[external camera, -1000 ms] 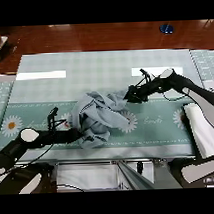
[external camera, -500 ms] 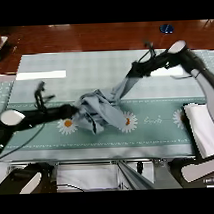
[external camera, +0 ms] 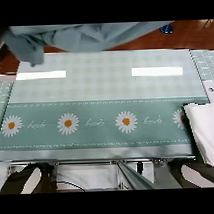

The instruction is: Fold the shirts.

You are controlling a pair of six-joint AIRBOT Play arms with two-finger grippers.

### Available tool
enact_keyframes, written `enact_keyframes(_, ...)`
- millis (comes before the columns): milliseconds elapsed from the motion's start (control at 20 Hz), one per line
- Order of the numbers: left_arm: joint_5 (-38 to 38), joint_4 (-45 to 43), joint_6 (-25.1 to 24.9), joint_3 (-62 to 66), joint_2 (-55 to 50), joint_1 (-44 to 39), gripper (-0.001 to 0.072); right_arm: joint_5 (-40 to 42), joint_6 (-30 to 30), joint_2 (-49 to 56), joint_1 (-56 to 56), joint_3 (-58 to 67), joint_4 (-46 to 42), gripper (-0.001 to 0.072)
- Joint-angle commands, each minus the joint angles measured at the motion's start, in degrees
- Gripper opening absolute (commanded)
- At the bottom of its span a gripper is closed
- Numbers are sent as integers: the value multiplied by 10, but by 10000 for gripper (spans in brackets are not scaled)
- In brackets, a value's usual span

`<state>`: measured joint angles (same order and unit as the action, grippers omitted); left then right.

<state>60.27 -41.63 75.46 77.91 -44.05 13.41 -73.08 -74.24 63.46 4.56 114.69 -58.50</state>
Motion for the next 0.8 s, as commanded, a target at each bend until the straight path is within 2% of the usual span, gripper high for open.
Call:
enact_keyframes(0,62,-94,3,101,34,48,18,-27,-44,-130,12,16,-154,21)
enact_keyframes(200,109,-198,37,100,103,55,18,-104,-90,-223,12,-1,-226,21)
enact_keyframes(400,163,-198,61,69,166,55,18,-148,-119,-306,12,-104,-224,21)
enact_keyframes(500,179,-175,65,22,194,54,18,-159,-125,-333,12,-163,-224,21)
enact_keyframes(650,200,-85,65,-118,223,54,17,-163,-130,-343,12,-257,-224,21)
enact_keyframes(750,204,-52,39,-235,225,53,17,-128,-124,-339,12,-331,-226,19)
